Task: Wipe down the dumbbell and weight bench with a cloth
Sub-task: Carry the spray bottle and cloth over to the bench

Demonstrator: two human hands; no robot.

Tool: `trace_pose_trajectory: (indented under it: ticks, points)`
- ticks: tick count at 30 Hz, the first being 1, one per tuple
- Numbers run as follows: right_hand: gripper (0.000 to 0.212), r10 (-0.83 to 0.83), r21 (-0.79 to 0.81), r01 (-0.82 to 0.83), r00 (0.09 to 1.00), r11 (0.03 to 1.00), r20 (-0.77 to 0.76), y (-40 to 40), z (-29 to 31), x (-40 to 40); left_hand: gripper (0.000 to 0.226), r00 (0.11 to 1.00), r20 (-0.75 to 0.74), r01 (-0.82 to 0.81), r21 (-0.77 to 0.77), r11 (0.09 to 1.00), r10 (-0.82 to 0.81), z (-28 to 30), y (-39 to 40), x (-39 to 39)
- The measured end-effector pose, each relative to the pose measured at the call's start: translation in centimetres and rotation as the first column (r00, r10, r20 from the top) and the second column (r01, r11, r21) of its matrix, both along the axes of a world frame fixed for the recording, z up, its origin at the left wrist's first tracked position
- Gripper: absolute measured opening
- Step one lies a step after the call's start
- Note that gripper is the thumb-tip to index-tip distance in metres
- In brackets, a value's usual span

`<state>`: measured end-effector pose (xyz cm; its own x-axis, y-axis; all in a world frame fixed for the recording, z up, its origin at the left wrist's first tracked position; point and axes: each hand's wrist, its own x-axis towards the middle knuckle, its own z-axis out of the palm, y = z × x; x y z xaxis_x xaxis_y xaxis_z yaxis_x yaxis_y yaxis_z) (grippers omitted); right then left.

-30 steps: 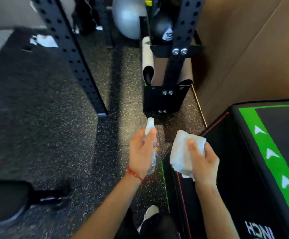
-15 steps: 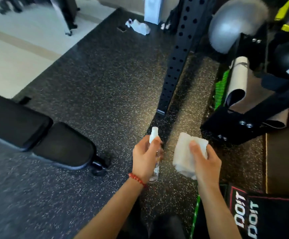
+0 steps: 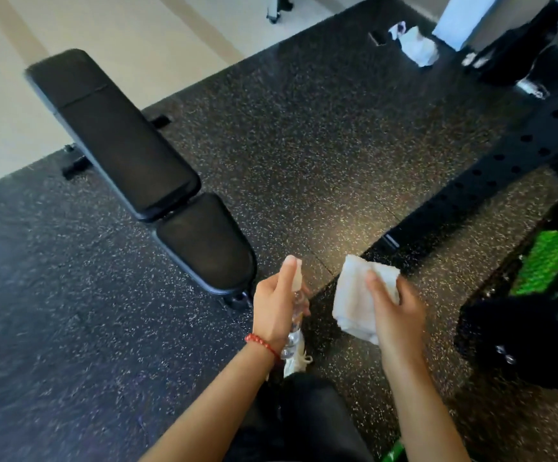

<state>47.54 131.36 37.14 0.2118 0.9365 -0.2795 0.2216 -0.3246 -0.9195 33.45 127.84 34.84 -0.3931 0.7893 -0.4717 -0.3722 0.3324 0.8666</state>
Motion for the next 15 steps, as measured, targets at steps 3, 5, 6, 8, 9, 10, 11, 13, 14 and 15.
trace_pose_trajectory:
  ticks: [3, 5, 6, 8, 9, 10, 11, 13, 14, 15]
  points:
    - [0.006, 0.103, -0.048, -0.104, 0.995, 0.993, -0.016, 2.9, -1.1, -2.1, 0.066, 0.994, -0.005, -0.113, -0.073, 0.991, 0.112, -1.0, 1.1, -1.7]
    - [0.005, 0.168, -0.079, -0.169, 0.986, 0.982, -0.02, 5.1, -1.9, -3.5, 0.065, 0.978, -0.011, -0.207, -0.136, 0.969, 0.207, -1.7, 2.0, -2.9]
    - [0.005, 0.208, -0.09, -0.209, 0.978, 0.974, -0.024, 6.1, -2.3, -4.1, 0.062, 0.967, -0.041, -0.253, -0.172, 0.952, 0.25, -2.2, 2.3, -3.5]
    - [0.005, 0.291, -0.1, -0.294, 0.956, 0.951, -0.038, 7.8, -2.9, -5.3, 0.06, 0.939, -0.108, -0.343, -0.231, 0.91, 0.326, -3.5, 2.8, -4.6]
    - [0.003, 0.331, -0.101, -0.333, 0.943, 0.937, -0.04, 8.6, -3.2, -5.7, 0.06, 0.923, -0.125, -0.384, -0.252, 0.888, 0.363, -4.3, 2.9, -5.0]
    - [0.003, 0.364, -0.103, -0.366, 0.931, 0.925, -0.038, 9.3, -3.5, -6.2, 0.06, 0.91, -0.131, -0.415, -0.273, 0.868, 0.394, -5.0, 3.1, -5.4]
    - [0.004, 0.388, -0.109, -0.389, 0.921, 0.915, -0.034, 9.9, -3.8, -6.6, 0.061, 0.899, -0.132, -0.438, -0.297, 0.849, 0.418, -5.6, 3.2, -5.7]
    - [0.007, 0.424, -0.128, -0.423, 0.906, 0.897, -0.019, 11.0, -4.5, -7.3, 0.061, 0.877, -0.125, -0.477, -0.34, 0.81, 0.464, -6.5, 3.5, -6.3]
    - [0.007, 0.441, -0.138, -0.438, 0.897, 0.888, -0.014, 11.4, -4.9, -7.6, 0.061, 0.865, -0.12, -0.495, -0.361, 0.79, 0.487, -6.9, 3.6, -6.6]
    - [0.005, 0.457, -0.146, -0.454, 0.889, 0.879, -0.012, 11.7, -5.3, -8.0, 0.061, 0.856, -0.118, -0.507, -0.381, 0.773, 0.503, -7.3, 3.6, -6.9]
